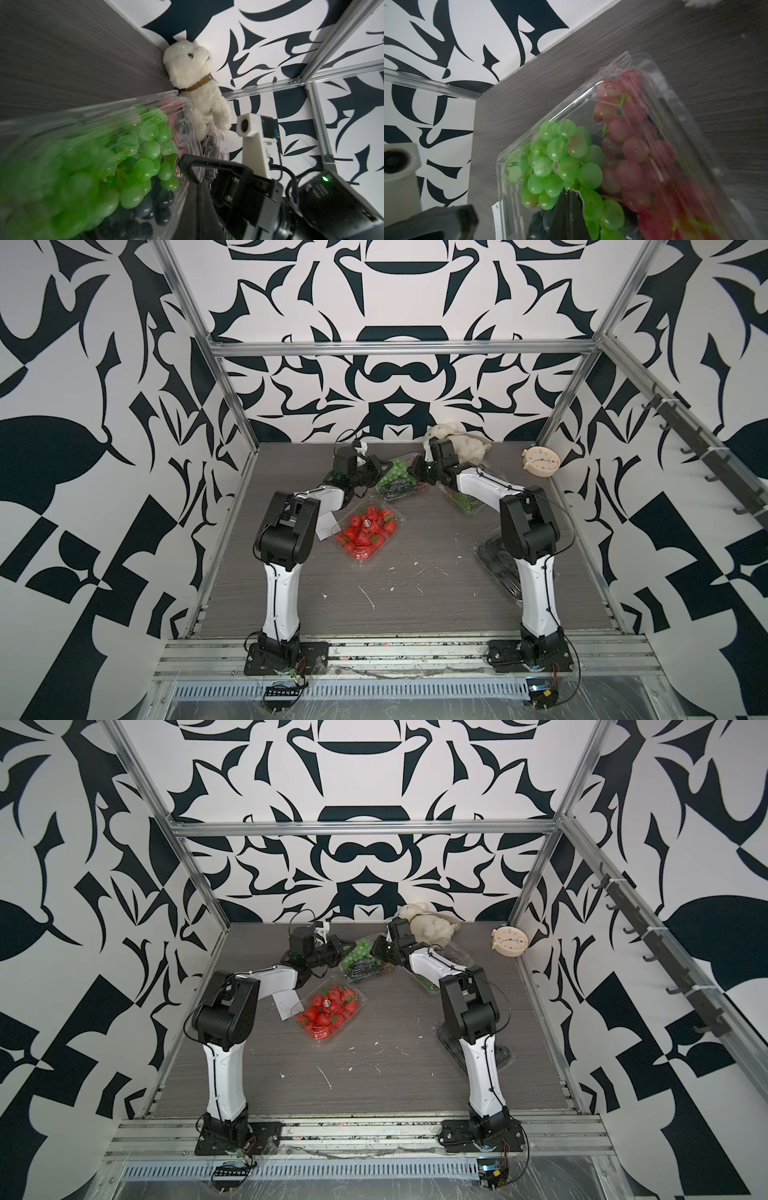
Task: Label fruit boxes
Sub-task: Move the fruit box to the center of the board.
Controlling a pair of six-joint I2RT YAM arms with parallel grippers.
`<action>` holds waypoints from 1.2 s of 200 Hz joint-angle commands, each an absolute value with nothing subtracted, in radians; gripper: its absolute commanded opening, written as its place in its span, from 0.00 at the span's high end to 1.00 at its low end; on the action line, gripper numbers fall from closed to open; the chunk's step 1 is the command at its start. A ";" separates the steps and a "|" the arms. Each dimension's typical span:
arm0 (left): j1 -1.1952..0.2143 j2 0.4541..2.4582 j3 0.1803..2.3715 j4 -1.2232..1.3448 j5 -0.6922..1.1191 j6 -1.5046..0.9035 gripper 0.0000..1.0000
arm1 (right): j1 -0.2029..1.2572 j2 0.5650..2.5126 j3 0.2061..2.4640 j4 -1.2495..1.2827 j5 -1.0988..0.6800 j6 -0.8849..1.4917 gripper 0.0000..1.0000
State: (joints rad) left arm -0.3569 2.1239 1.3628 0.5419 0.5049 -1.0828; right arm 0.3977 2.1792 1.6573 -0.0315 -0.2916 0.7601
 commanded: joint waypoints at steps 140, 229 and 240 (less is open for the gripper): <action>-0.362 2.171 1.396 0.383 0.469 -1.029 1.00 | 0.379 2.138 1.667 -0.023 -0.365 0.733 0.83; -0.362 2.157 1.392 0.375 0.460 -1.022 1.00 | 0.354 2.053 1.517 -0.029 -0.334 0.728 0.87; -0.362 2.154 1.390 0.376 0.462 -1.024 1.00 | 0.353 2.031 1.504 -0.032 -0.332 0.720 0.87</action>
State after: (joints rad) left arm -0.3660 2.1654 1.3903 0.4404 0.4751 -1.0473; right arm 0.3641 2.1059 1.5444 0.0025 -0.3534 0.7483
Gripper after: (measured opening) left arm 0.039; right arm 0.130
